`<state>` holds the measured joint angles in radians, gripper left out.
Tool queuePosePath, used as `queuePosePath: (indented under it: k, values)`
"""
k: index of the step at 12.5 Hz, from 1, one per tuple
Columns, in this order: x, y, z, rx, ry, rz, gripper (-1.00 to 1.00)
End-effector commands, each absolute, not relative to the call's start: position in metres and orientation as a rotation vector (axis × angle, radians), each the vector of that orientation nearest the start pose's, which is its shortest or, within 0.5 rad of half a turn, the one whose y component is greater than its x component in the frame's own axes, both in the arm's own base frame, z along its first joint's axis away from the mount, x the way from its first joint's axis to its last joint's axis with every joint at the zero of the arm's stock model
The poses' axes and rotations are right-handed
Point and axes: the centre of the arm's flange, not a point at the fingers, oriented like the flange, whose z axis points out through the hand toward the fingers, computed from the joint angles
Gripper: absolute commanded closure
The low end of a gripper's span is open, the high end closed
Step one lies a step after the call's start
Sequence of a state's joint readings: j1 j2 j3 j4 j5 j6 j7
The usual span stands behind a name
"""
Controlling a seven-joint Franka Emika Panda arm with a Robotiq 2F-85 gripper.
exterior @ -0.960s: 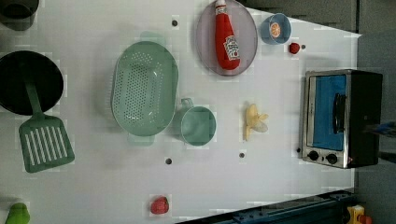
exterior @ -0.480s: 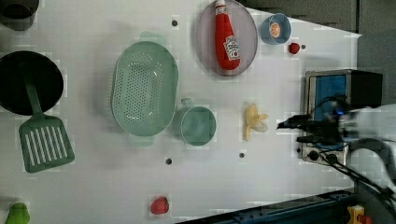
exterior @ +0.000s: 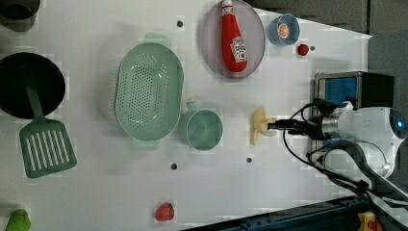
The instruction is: Pick Banana and place it in mug.
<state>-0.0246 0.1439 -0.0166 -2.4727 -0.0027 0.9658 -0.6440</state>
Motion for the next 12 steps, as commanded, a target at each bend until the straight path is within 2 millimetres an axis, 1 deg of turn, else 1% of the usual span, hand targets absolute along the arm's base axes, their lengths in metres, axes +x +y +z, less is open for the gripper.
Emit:
queuePosePath:
  k: [1, 4, 5, 6, 9, 11, 12]
  values:
    - [0.471, -0.021, 0.189, -3.142, 0.175, 0.124, -1.00]
    - [0.468, -0.017, 0.161, -3.141, 0.164, 0.122, -1.00]
    - [0.467, -0.018, 0.155, -3.141, 0.165, 0.129, -0.91]
    - [0.466, -0.019, 0.151, -3.142, 0.169, 0.129, -0.68]
    - [0.468, -0.018, 0.152, -3.141, 0.166, 0.117, 0.06]
    - [0.473, -0.018, 0.161, -3.142, 0.167, 0.090, 0.48]
    - [0.473, -0.020, 0.166, -3.142, 0.170, 0.081, 0.49]
